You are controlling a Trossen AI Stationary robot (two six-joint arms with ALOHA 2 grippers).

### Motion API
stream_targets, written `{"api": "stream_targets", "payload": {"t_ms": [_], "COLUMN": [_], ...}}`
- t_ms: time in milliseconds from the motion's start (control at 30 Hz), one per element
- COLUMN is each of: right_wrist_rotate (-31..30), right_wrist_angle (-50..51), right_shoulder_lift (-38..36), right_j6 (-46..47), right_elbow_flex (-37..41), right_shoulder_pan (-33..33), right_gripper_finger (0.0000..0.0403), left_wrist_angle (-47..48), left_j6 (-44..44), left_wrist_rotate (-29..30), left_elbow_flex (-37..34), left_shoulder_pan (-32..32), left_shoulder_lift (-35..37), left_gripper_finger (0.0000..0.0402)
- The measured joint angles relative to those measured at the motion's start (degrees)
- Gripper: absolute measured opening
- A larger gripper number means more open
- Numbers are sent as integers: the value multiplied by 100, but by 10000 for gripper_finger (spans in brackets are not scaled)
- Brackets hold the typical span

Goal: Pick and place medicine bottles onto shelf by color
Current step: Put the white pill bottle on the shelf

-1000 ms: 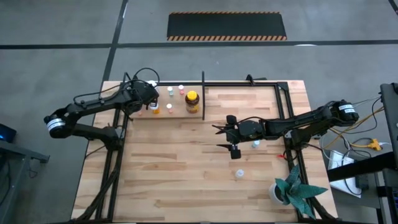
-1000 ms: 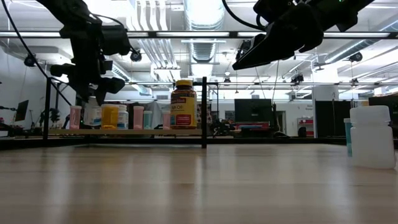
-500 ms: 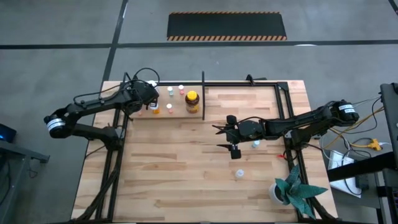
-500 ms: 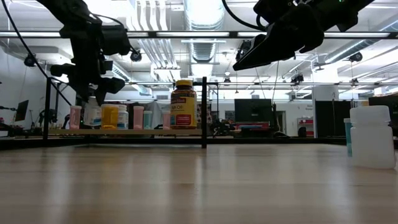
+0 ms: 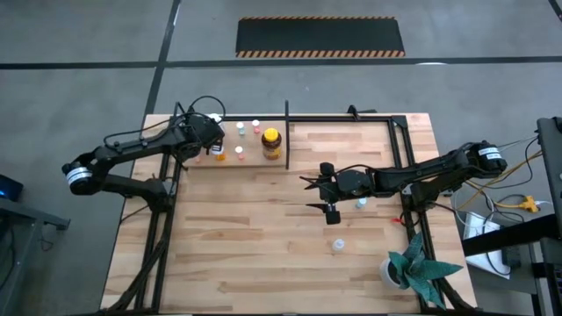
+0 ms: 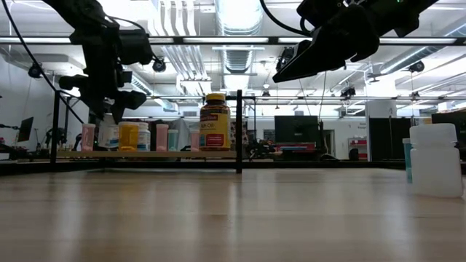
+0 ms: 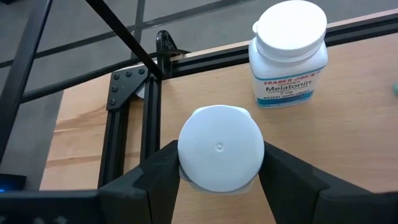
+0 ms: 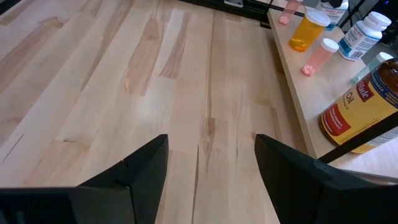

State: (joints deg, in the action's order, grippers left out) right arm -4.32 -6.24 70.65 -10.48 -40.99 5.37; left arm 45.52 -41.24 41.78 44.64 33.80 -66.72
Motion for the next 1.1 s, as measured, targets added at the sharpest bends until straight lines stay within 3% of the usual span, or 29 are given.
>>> {"api": "stream_targets", "payload": {"t_ms": [1100], "right_wrist_rotate": [-1], "right_wrist_angle": [0], "right_shoulder_lift": [0], "right_j6": [41], "right_elbow_flex": [0], "right_shoulder_pan": [0], "right_gripper_finger": [231], "left_wrist_angle": [-22], "left_j6": [-42], "left_wrist_rotate": [-64], "left_elbow_flex": [-2], "left_shoulder_pan": [-7], "left_shoulder_lift": [0], "left_gripper_finger": [187]}}
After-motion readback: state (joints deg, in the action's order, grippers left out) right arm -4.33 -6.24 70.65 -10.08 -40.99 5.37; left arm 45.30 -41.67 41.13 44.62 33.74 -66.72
